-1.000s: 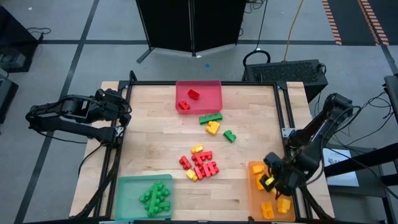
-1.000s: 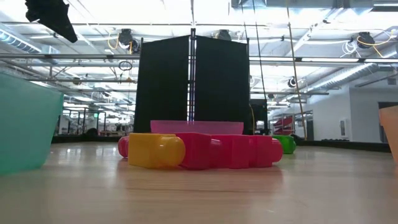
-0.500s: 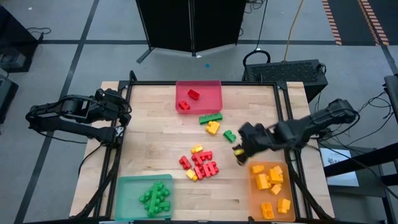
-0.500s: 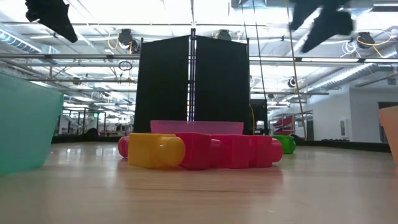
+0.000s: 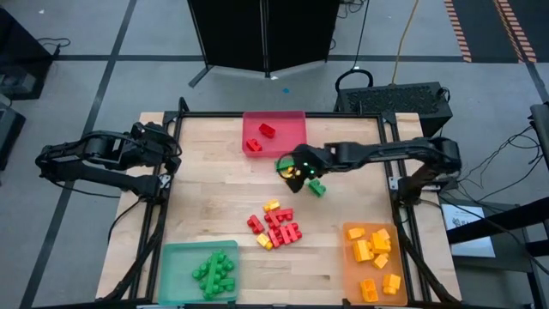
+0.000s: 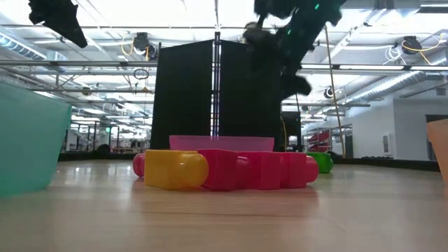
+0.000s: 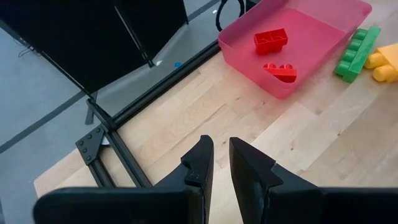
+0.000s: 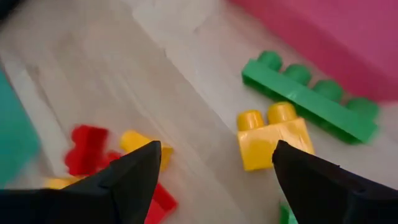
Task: Sort blocks
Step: Put the yellow game piece into the orange bin
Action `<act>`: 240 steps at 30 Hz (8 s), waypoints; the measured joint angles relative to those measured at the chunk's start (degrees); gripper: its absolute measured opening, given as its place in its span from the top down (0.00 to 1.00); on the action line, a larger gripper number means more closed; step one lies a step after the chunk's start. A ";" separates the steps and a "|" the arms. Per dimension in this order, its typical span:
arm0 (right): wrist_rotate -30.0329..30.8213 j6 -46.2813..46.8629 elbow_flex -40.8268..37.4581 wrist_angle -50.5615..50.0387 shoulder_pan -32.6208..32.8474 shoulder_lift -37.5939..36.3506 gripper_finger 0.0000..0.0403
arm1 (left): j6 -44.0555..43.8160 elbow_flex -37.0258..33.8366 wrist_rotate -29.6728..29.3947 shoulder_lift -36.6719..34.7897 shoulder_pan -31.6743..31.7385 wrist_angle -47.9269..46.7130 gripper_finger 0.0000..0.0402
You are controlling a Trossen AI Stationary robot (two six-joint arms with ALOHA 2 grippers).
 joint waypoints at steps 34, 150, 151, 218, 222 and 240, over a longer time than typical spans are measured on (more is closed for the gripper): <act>-1.56 -10.84 1.03 -1.70 -4.40 15.37 0.26 | 0.32 0.00 -0.80 0.01 0.01 -1.70 0.85; 1.83 -67.63 30.94 -10.26 2.15 36.72 0.22 | 2.93 0.00 -0.79 -0.19 0.00 -1.75 0.85; 1.83 -67.31 31.02 -11.05 2.14 36.85 0.22 | 2.93 0.00 -0.77 -0.17 0.01 -1.75 0.85; -4.23 -48.40 19.76 -28.33 -4.50 25.23 0.42 | 1.42 0.00 -0.66 -0.16 0.02 -1.75 0.85; -5.75 -50.07 19.74 -28.40 -4.36 25.28 0.42 | 1.38 0.00 -0.66 -0.18 0.01 -1.74 0.85; -11.42 -55.98 19.63 -30.12 -1.18 25.49 0.42 | -0.09 0.00 -0.66 -0.17 0.01 -1.75 0.85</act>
